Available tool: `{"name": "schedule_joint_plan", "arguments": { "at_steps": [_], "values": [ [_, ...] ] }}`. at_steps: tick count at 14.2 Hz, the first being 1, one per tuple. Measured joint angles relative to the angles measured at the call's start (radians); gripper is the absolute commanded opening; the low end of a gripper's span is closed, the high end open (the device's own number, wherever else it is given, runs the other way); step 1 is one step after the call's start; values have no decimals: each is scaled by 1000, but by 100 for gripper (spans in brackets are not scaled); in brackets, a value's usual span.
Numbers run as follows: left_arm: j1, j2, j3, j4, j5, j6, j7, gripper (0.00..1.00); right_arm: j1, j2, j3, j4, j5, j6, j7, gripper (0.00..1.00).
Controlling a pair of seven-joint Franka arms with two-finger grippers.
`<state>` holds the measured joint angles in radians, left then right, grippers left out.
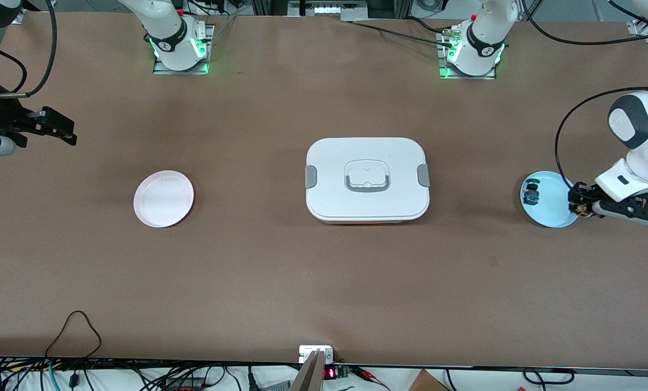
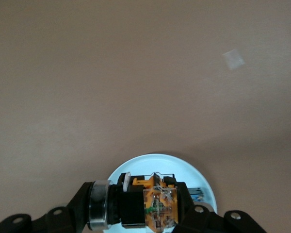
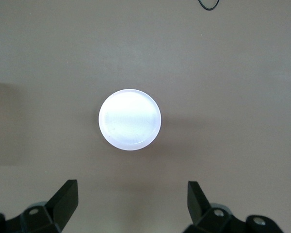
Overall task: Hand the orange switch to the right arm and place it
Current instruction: 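Lift the switch with the left gripper while the right gripper approaches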
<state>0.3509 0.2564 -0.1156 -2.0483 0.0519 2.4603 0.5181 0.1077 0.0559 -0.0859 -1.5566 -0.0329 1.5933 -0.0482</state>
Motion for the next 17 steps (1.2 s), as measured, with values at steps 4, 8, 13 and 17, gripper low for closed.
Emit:
{"name": "schedule_joint_plan", "arguments": {
  "at_steps": [4,8,13,17],
  "values": [
    [0,-10,-60,38,-220,-125,97,40,1,0,0,0,0,0,-2,100],
    [-1,-11,-90,66,-499,-229,305,38,51,-4,5,2,15,0,-2,100],
    [-3,-10,-133,110,-716,-437,582,21,133,-2,9,2,179,0,2,100],
    [-4,-4,-181,140,-865,-597,792,18,144,25,10,-35,524,100,3,100]
  ]
}}
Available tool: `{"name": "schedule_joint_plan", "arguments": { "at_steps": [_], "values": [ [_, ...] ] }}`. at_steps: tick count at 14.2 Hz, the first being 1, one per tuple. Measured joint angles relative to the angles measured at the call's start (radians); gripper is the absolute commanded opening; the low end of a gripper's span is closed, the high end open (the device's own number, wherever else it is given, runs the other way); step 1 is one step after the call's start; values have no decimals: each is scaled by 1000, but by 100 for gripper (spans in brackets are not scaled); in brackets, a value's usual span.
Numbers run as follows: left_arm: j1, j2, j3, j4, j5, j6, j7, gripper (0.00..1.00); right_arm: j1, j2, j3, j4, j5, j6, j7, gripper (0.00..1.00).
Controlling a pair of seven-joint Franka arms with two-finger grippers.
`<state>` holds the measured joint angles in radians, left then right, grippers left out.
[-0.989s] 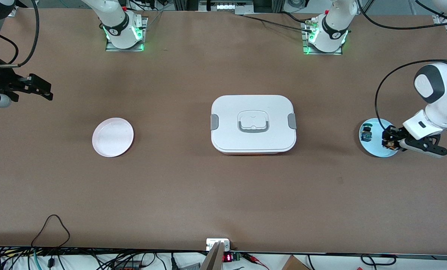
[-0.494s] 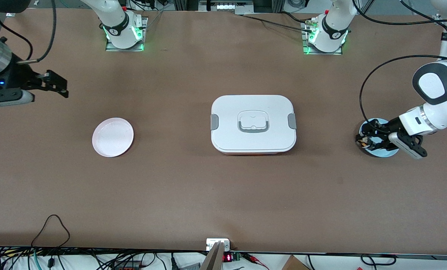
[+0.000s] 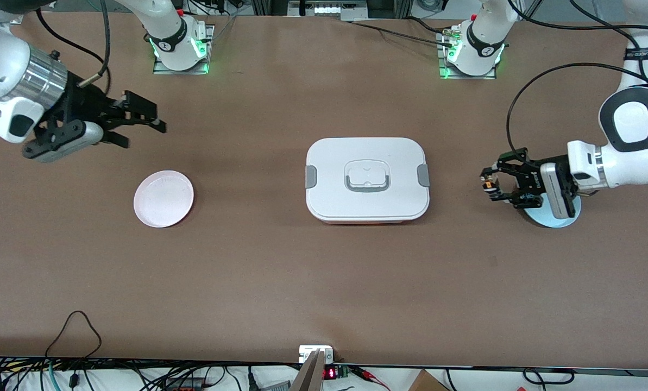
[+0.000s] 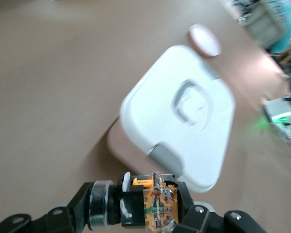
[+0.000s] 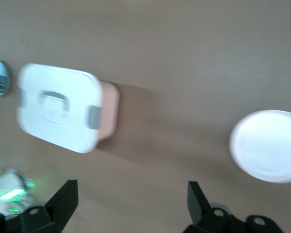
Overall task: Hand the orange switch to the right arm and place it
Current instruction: 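Lift the switch with the left gripper while the right gripper approaches, then carry the switch over the white box toward the right gripper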
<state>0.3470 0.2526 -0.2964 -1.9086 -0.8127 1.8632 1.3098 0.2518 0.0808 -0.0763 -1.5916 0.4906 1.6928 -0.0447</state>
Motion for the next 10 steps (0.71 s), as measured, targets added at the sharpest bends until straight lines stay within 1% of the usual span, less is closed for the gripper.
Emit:
{"name": "schedule_joint_plan", "arguments": {
  "at_steps": [2,3,7,10],
  "values": [
    [-1,7,-55,5,-104,-36,66,18,1,24,0,-38,225,27,0,100],
    [-1,7,-80,5,-162,-55,94,19,1,38,0,-53,307,29,0,100],
    [-6,8,-174,14,-354,-79,150,19,6,81,0,-112,547,31,0,100],
    [-18,30,-234,48,-410,-76,252,19,36,113,1,-173,744,34,0,100]
  ]
}}
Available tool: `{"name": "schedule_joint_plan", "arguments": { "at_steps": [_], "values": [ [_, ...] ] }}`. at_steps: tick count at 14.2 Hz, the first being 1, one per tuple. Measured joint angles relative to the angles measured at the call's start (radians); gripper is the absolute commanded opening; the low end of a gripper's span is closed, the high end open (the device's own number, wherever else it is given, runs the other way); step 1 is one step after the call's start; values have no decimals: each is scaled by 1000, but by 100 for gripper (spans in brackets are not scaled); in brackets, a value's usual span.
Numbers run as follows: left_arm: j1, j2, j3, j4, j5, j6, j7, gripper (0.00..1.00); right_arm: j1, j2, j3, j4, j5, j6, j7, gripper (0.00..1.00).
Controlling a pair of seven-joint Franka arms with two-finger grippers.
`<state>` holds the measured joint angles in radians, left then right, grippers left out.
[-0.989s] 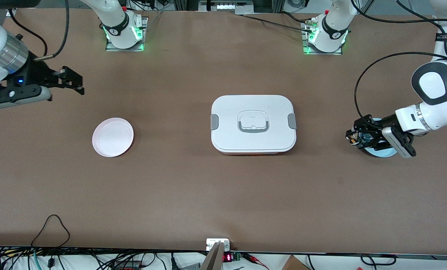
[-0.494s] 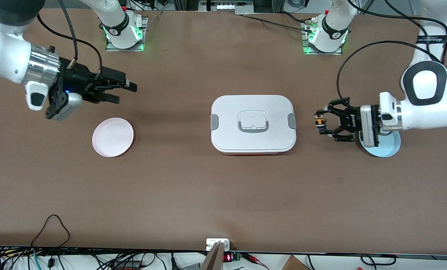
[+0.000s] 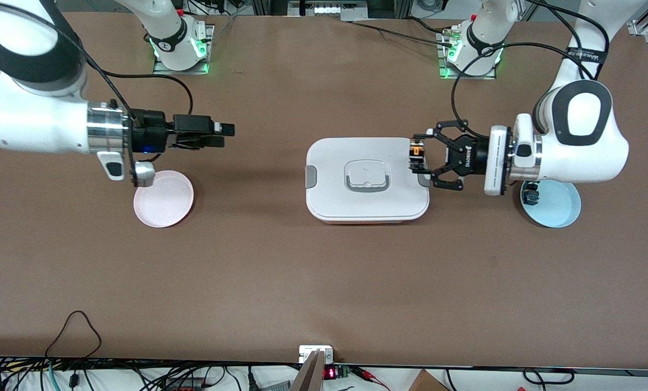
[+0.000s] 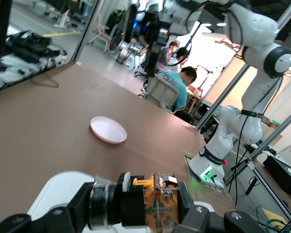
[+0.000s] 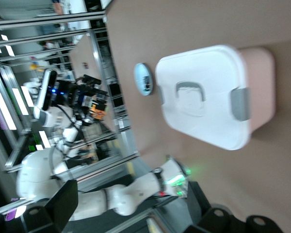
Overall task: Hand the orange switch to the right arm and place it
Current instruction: 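Carry the switch over the white box toward the right gripper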
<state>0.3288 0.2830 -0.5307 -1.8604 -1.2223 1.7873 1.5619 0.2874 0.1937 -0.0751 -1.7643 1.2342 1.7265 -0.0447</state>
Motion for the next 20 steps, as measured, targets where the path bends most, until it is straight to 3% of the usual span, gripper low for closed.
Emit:
{"name": "schedule_joint_plan", "arguments": {
  "at_steps": [2,6,13,20],
  "values": [
    [-28,41,-8,23,-45,19,130,19,17,19,0,-36,113,7,0,100],
    [-90,90,-12,42,-124,68,298,19,62,46,1,-58,233,44,-1,100],
    [-172,90,-51,58,-289,178,316,19,179,120,2,-59,416,132,-91,100],
    [-242,91,-62,57,-346,246,316,19,226,148,2,-59,550,135,-135,100]
  ]
}}
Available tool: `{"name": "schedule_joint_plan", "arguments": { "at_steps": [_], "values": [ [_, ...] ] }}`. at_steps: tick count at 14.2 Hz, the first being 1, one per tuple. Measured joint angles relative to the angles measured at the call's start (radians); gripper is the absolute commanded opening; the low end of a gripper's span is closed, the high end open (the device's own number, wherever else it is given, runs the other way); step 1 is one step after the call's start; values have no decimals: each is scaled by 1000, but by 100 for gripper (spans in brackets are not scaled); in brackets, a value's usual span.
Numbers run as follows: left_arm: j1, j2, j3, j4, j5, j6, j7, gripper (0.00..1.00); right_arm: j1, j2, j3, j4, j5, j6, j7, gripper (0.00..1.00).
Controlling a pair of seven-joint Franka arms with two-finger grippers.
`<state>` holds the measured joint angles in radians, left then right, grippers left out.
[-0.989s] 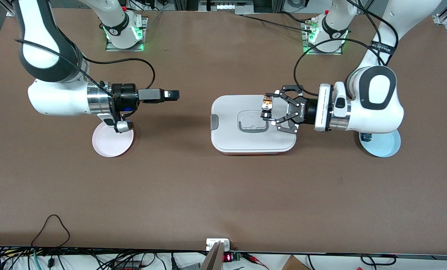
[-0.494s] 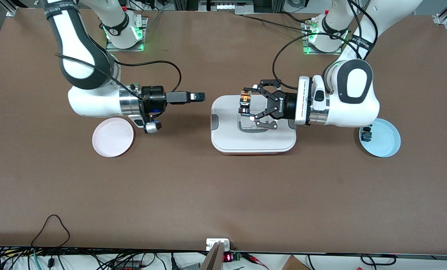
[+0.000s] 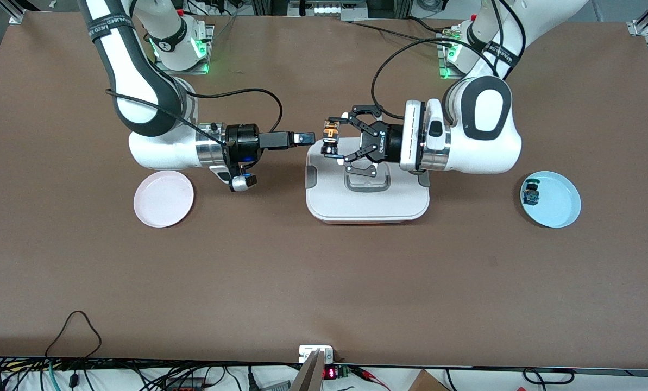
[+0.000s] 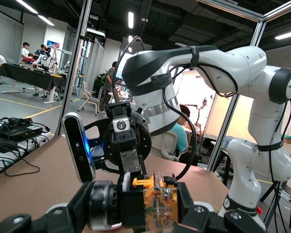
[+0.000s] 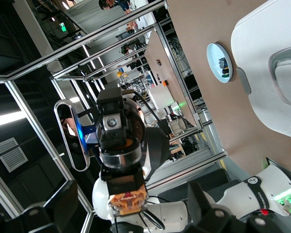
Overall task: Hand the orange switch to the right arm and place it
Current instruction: 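Carry the switch over the white box toward the right gripper, then close the right gripper on the switch held by the left gripper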
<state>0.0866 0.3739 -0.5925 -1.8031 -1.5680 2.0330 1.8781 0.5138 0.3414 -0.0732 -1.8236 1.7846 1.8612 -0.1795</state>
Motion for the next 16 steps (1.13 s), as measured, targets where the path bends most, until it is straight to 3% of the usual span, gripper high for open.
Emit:
{"name": "schedule_joint_plan", "arguments": {
  "at_steps": [14,16],
  "values": [
    [-3,2,0,0,-2,7,0,19,33,9,0,6,79,4,-18,100],
    [-3,2,0,0,-2,8,0,19,34,10,0,6,82,12,-27,95]
  ]
}}
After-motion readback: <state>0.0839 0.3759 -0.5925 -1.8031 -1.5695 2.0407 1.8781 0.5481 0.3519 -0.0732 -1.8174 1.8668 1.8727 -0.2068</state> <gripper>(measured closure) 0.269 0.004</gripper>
